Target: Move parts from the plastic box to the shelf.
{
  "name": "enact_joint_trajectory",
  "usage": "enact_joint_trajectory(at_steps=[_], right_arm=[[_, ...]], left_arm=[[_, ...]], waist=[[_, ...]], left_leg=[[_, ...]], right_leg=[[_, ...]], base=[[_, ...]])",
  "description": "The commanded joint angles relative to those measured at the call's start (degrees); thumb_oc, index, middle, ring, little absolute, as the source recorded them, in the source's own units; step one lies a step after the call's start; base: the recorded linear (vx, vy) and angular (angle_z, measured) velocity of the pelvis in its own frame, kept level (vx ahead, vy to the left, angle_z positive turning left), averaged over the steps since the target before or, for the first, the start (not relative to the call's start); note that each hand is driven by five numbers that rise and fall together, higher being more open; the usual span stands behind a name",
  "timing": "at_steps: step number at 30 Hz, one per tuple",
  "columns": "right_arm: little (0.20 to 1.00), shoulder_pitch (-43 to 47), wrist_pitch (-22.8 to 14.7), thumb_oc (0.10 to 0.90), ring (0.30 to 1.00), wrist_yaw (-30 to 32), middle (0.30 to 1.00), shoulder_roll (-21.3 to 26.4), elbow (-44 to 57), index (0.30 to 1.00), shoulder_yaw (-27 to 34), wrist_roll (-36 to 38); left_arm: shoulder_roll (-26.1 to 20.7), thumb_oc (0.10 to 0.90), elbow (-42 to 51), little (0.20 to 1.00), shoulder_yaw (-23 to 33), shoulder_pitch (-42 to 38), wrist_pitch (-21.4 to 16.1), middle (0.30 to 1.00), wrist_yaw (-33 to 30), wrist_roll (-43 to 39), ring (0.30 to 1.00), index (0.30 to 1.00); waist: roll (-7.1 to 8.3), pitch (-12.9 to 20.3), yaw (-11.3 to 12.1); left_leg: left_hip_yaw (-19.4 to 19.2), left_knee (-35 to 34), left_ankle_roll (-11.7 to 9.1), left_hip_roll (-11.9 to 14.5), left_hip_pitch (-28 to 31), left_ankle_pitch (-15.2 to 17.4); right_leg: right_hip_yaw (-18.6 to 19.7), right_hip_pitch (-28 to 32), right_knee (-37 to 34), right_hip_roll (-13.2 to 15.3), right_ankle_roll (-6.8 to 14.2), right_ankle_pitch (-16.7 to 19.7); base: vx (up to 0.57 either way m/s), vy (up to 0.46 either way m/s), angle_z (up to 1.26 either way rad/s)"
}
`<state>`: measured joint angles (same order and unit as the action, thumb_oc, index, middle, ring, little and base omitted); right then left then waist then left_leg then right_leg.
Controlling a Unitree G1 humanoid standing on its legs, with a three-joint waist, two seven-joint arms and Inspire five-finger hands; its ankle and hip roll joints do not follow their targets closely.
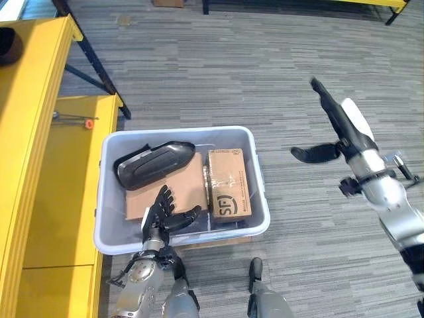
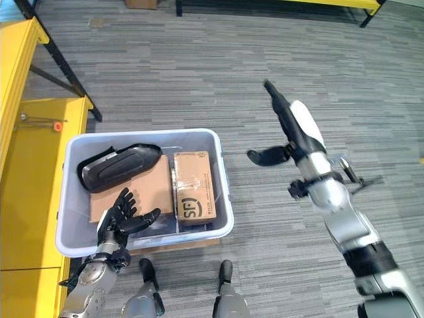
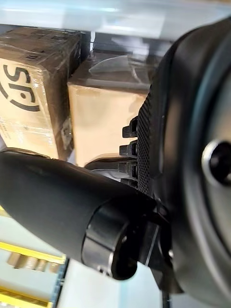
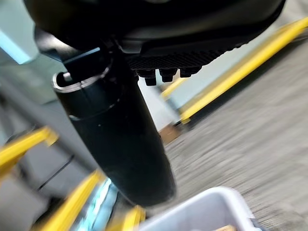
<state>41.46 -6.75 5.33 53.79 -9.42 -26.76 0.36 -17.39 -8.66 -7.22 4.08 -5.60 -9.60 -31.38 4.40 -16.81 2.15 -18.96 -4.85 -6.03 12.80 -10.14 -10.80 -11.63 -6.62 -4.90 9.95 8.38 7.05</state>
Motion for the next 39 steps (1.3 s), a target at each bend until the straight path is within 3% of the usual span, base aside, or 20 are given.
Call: enact_joint_trajectory(at_steps=[1, 4, 6, 18, 22, 26, 35, 36, 39], right_arm=[[1.0, 8.9, -0.7, 0.9, 1.0, 1.1, 1.0, -1.4, -1.6, 1.0, -0.7, -2.4], [1.0, 14.8, 0.1, 0.9, 1.0, 0.8, 1.0, -1.9, -5.1, 1.0, -4.9, -4.1], [1.0, 20.5, 1.4, 0.9, 1.0, 0.5, 1.0, -3.9, -10.2, 1.0, -9.6, -6.4], [1.0, 33.6, 3.6, 0.9, 1.0, 1.7, 1.0, -9.5, -24.3, 1.0, -17.3, -9.9], [1.0, 33.6, 3.6, 0.9, 1.0, 1.7, 1.0, -9.5, -24.3, 1.0, -17.3, -9.9], [1.0, 38.7, 4.5, 0.9, 1.0, 3.7, 1.0, -13.9, -28.9, 1.0, -19.0, -10.1], [1.0, 41.7, 5.2, 0.9, 1.0, 5.5, 1.0, -16.7, -30.8, 1.0, -19.8, -11.1], [1.0, 42.4, 5.5, 0.9, 1.0, 6.0, 1.0, -17.3, -31.3, 1.0, -19.8, -11.3], [1.0, 42.9, 5.5, 0.9, 1.0, 7.2, 1.0, -18.4, -32.6, 1.0, -19.7, -11.1]], left_arm=[[-5.3, 0.9, 5.8, 1.0, 1.4, -2.5, -6.0, 1.0, -0.2, -0.8, 1.0, 1.0], [-5.6, 0.9, 5.3, 1.0, 1.8, -2.8, -6.2, 1.0, -0.9, -0.6, 1.0, 1.0], [-5.8, 0.9, 5.3, 1.0, 2.4, -3.0, -6.8, 1.0, -2.1, -1.0, 1.0, 1.0], [-7.2, 0.9, 5.8, 1.0, 3.4, -5.4, -8.0, 1.0, -5.6, -0.5, 1.0, 1.0], [-7.2, 0.9, 5.8, 1.0, 3.4, -5.4, -8.0, 1.0, -5.6, -0.5, 1.0, 1.0], [-7.2, 0.9, 5.9, 1.0, 2.2, -8.9, -8.5, 1.0, -7.6, -0.3, 1.0, 1.0], [-6.7, 0.9, 6.4, 1.0, 0.6, -11.5, -8.6, 1.0, -9.0, -0.6, 1.0, 1.0], [-6.6, 0.9, 6.6, 1.0, 0.3, -11.7, -8.5, 1.0, -9.4, -0.7, 1.0, 1.0], [-6.7, 0.9, 6.9, 1.0, 0.1, -12.2, -8.6, 1.0, -10.0, -0.6, 1.0, 1.0]], waist=[[3.3, -0.5, 2.0], [3.52, -1.4, 3.5], [3.55, -2.7, 5.7], [3.35, -7.0, 11.5], [3.34, -7.0, 11.5], [3.08, -9.3, 12.9], [2.13, -11.3, 13.1], [2.02, -11.8, 13.2], [1.91, -12.4, 13.3]], left_leg=[[2.0, 8.7, -3.2, 5.2, -2.0, 5.0], [3.1, 9.7, -3.1, 5.0, -3.4, 5.3], [4.9, 11.3, -2.8, 4.7, -5.6, 5.8], [10.4, 16.1, -1.6, 2.5, -13.7, 7.8], [10.5, 16.1, -1.6, 2.5, -13.8, 7.8], [12.1, 19.1, -0.7, 1.2, -18.1, 9.6], [14.2, 22.7, 0.2, -0.4, -22.4, 11.3], [14.9, 23.2, -0.3, -0.5, -22.6, 12.9], [15.3, 24.2, -0.1, -0.5, -23.4, 13.5]], right_leg=[[-1.5, 4.4, 4.5, 5.1, 3.2, -3.7], [-2.3, 4.4, 5.2, 5.1, 3.1, -4.0], [-3.5, 4.3, 6.2, 5.3, 2.8, -4.8], [-8.1, 3.3, 9.3, 6.1, 2.2, -6.5], [-8.1, 3.3, 9.3, 6.1, 2.2, -6.5], [-9.0, 1.8, 10.9, 6.5, 1.9, -6.8], [-9.0, 0.0, 13.4, 7.2, 1.3, -7.8], [-8.6, -0.1, 14.2, 7.2, 1.4, -9.1], [-8.7, -0.7, 14.9, 7.3, 1.4, -9.3]], base=[[0.0, -0.051, 0.19], [0.0, -0.042, 0.2], [0.01, -0.05, 0.25], [0.01, -0.011, 0.34], [0.0, 0.005, 0.09], [0.0, 0.013, 0.01], [0.01, 0.011, 0.13], [0.07, -0.008, 0.08], [0.03, -0.004, 0.08]])
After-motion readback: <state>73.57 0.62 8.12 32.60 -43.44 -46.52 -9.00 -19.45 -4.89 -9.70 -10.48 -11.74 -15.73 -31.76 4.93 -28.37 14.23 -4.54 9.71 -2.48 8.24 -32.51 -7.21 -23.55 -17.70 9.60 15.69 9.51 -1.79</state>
